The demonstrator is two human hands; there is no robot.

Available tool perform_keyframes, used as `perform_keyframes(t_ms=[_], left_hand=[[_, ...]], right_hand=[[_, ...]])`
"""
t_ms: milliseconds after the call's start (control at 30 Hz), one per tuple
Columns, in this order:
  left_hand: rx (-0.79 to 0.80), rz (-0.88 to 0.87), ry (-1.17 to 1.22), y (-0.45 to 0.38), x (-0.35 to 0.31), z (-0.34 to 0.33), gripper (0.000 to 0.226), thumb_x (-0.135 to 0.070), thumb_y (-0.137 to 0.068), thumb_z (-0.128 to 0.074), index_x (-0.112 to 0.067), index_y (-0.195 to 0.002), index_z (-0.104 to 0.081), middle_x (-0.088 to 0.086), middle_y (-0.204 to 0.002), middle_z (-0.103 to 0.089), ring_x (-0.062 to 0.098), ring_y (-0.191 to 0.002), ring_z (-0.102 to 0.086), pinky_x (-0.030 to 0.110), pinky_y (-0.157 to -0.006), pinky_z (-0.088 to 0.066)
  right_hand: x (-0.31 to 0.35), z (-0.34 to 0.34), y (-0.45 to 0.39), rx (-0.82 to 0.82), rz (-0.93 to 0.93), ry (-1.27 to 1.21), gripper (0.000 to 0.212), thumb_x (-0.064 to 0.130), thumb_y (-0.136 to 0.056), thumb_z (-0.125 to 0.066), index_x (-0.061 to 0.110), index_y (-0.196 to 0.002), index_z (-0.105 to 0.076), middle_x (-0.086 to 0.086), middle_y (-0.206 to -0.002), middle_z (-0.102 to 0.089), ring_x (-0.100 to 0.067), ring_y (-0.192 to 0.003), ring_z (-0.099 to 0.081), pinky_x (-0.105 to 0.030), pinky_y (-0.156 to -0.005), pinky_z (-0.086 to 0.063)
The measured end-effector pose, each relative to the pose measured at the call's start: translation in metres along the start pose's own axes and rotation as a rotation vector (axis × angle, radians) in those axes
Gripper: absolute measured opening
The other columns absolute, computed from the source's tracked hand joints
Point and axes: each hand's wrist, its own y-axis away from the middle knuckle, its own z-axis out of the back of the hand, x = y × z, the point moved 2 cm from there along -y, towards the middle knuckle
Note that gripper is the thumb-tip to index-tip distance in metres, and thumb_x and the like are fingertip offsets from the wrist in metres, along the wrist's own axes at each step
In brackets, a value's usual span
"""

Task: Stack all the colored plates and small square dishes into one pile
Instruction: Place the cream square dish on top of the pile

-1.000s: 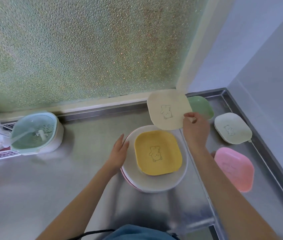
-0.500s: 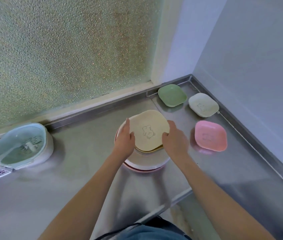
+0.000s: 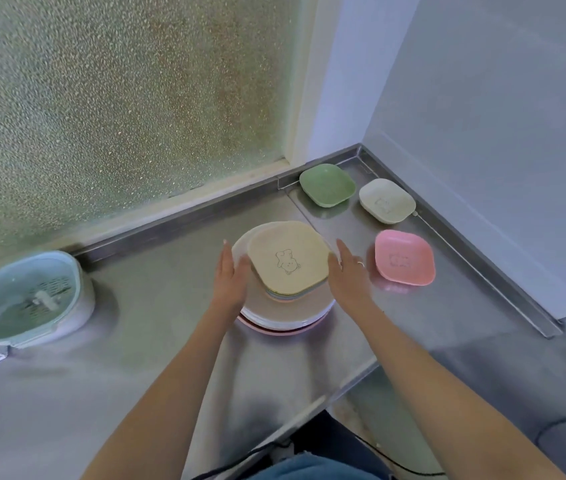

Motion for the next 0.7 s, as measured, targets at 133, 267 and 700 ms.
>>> perform_keyframes(t_ms=[133,267,700], left_hand=[[0.034,0.115,0.231,-0.001,0.011,-0.003,0.055,-0.044,-0.100,-0.028,-0.029,-0.150,-0.012,-0.008,-0.158,-0.014,0.013,-0.145,-0.019,0.040,-0.121,-0.016],[0.033,0.218,0.339,-0.013,0.021,-0.011,0.081,-0.078,-0.076,-0.039,-0.038,-0.145,-0.026,-0.009,-0.155,-0.029,0.015,-0.140,-0.031,0.048,-0.118,-0.023],[-0.021,0.229,0.332,-0.045,-0.024,-0.096,0.053,-0.044,-0.098,-0.037,-0.037,-0.147,-0.019,-0.014,-0.155,-0.024,0.016,-0.140,-0.030,0.045,-0.116,-0.026]], right_hand=[[-0.005,-0.019,-0.009,0.155,-0.095,-0.485,0.052,0.039,-0.101,-0.026,0.022,-0.150,-0.019,-0.002,-0.155,-0.027,-0.023,-0.143,-0.024,-0.041,-0.118,-0.016],[-0.012,-0.029,-0.020,0.086,-0.093,-0.628,0.050,0.038,-0.101,-0.028,0.019,-0.147,-0.029,0.000,-0.153,-0.030,-0.017,-0.142,-0.025,-0.039,-0.119,-0.016],[-0.061,0.029,-0.113,0.144,-0.100,-0.598,0.053,0.047,-0.098,-0.024,0.026,-0.146,-0.029,0.009,-0.144,-0.037,-0.014,-0.133,-0.034,-0.040,-0.116,-0.020]])
